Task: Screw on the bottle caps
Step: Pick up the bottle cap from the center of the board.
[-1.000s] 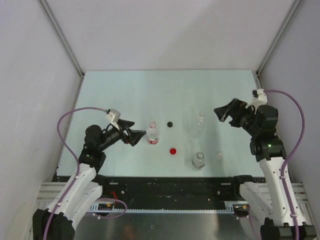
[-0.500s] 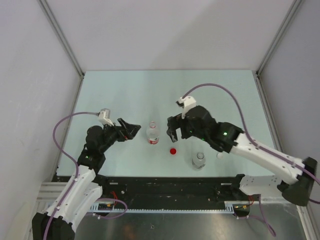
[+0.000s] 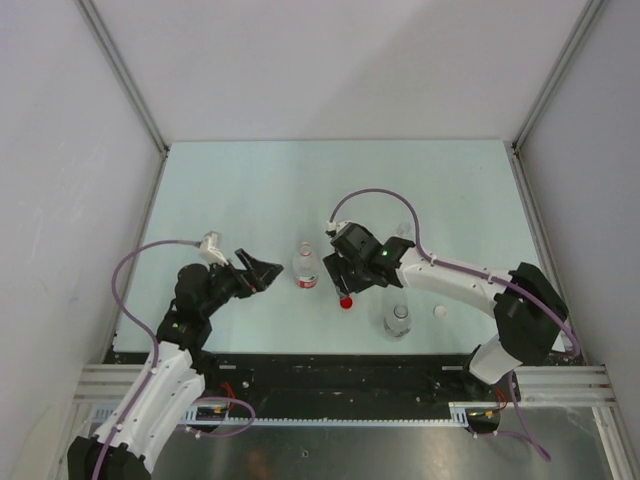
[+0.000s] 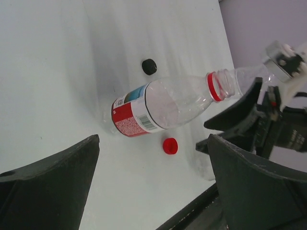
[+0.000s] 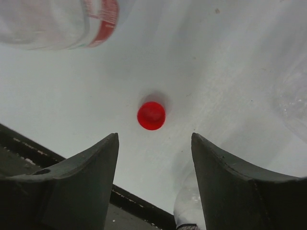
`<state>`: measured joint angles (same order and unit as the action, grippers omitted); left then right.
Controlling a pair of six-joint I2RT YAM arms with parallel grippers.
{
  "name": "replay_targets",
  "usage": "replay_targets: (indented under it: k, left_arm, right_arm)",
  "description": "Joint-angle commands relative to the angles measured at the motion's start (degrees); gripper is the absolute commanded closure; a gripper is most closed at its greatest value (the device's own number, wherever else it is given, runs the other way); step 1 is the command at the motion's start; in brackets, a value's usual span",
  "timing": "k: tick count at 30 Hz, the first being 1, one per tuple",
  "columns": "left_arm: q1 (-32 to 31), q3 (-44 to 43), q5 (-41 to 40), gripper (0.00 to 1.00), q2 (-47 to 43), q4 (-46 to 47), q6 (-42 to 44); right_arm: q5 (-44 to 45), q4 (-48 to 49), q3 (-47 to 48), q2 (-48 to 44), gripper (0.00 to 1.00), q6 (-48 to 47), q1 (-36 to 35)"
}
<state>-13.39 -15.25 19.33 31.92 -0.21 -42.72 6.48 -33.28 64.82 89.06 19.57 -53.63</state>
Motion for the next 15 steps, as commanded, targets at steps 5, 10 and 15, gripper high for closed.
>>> replay_targets:
  k: [5,10,15]
  left_arm:
    - [-0.41,2.95,3.84,0.01,-2.29,0.56,-2.44]
    - [-0.57,3.37,6.38,0.01,-0.65,0.56,-1.15]
    - [-1.05,3.69,7.61,0.01,-0.61,0.63,-0.73]
  right_arm:
    - [-5.36,4.28,-3.92,2.12,0.4,1.17,5.41]
    - [-9.86,7.38,-5.87,2.94,0.46,0.54,6.91]
    - [-10.17,8.41,-6.57,3.79,0.5,0.46,8.34]
